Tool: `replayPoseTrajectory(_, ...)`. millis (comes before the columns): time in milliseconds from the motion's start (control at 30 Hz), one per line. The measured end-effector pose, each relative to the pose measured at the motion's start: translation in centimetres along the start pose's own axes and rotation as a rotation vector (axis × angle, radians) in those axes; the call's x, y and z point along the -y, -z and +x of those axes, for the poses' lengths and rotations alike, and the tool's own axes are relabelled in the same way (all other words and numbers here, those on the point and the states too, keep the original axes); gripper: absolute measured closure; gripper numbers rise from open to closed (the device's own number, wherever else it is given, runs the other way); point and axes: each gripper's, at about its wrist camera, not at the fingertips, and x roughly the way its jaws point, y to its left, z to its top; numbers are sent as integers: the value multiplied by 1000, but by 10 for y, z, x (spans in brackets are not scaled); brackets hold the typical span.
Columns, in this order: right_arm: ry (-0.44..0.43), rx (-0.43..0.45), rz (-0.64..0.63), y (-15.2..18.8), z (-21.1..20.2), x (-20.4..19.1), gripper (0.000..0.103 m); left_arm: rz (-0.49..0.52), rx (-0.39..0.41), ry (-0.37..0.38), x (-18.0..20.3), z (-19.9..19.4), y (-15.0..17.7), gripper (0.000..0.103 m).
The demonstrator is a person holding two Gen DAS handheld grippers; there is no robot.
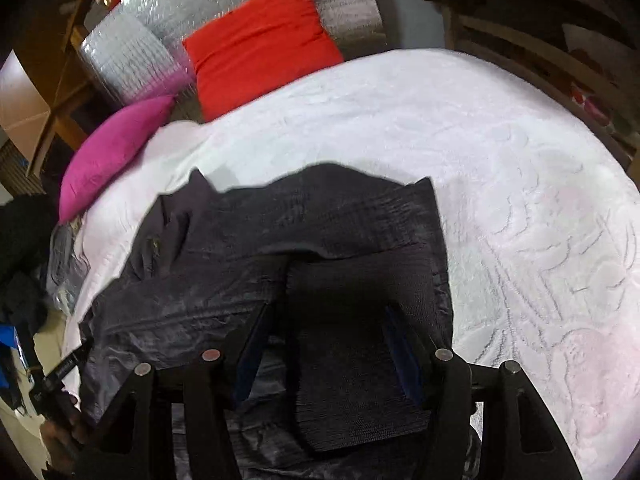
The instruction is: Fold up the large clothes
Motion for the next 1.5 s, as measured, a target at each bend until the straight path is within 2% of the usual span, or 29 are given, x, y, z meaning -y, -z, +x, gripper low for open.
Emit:
replayPoseTrajectory(100, -10, 52, -17, 0, -15, -3, 41, 18, 51, 13, 9, -23, 4, 18)
replayPoseTrajectory(200, -30, 26, -42, 5, -16, -7, 41, 77, 95, 5, 21, -40, 11, 18)
replayPoseTrajectory(267, -16, -29, -62, 13, -10, -7, 41, 130, 80, 4, 32, -41, 18, 18)
replayPoseTrajectory(333, 21, -79, -99, 17, 3, -10, 41, 186, 29, 7, 44, -33, 27, 18)
replayPoseTrajectory(367, 37, -73, -127, 19, 4, -13, 41, 216, 1, -2, 50, -27, 32, 18)
replayPoseTrajectory(433, 47, -59, -136, 20, -2, -17, 41, 248, 6, -37, 55, -24, 38, 18)
replayPoseTrajectory(500, 19, -11, -127, 22, -21, -19, 41, 244, 15, -42, 53, -33, 38, 18)
replayPoseTrajectory(600, -27, 37, -154, 33, -43, -25, 41, 203, 63, 7, 44, -58, 42, 18)
replayPoseTrajectory(667, -27, 13, -191, 44, -40, -32, 41, 209, 79, 20, 44, -70, 51, 18)
replayPoseTrajectory(733, 2, -51, -210, 51, -23, -35, 40, 245, 61, 4, 48, -70, 62, 17)
replayPoseTrajectory(767, 33, -69, -235, 58, -13, -36, 40, 275, 19, -19, 51, -61, 70, 17)
replayPoseTrajectory(867, 77, -30, -298, 65, -18, -46, 39, 316, -76, -23, 55, -35, 82, 16)
replayPoseTrajectory(933, 67, -38, -281, 67, -26, -47, 39, 291, -61, -12, 52, -40, 80, 16)
replayPoseTrajectory(967, 35, -35, -235, 67, -35, -43, 39, 288, -56, -8, 51, -46, 79, 16)
replayPoseTrajectory(1067, -22, -22, -142, 62, -53, -34, 39, 287, 16, 25, 49, -71, 76, 16)
replayPoseTrajectory(1233, 6, -24, -136, 53, -62, -50, 39, 286, 62, 32, 50, -94, 84, 16)
replayPoseTrajectory(1400, 21, -91, -126, 50, -30, -85, 39, 293, 7, -43, 51, -78, 89, 16)
replayPoseTrajectory(1500, 50, -187, -98, 59, 5, -93, 39, 303, -72, -38, 52, -53, 95, 15)
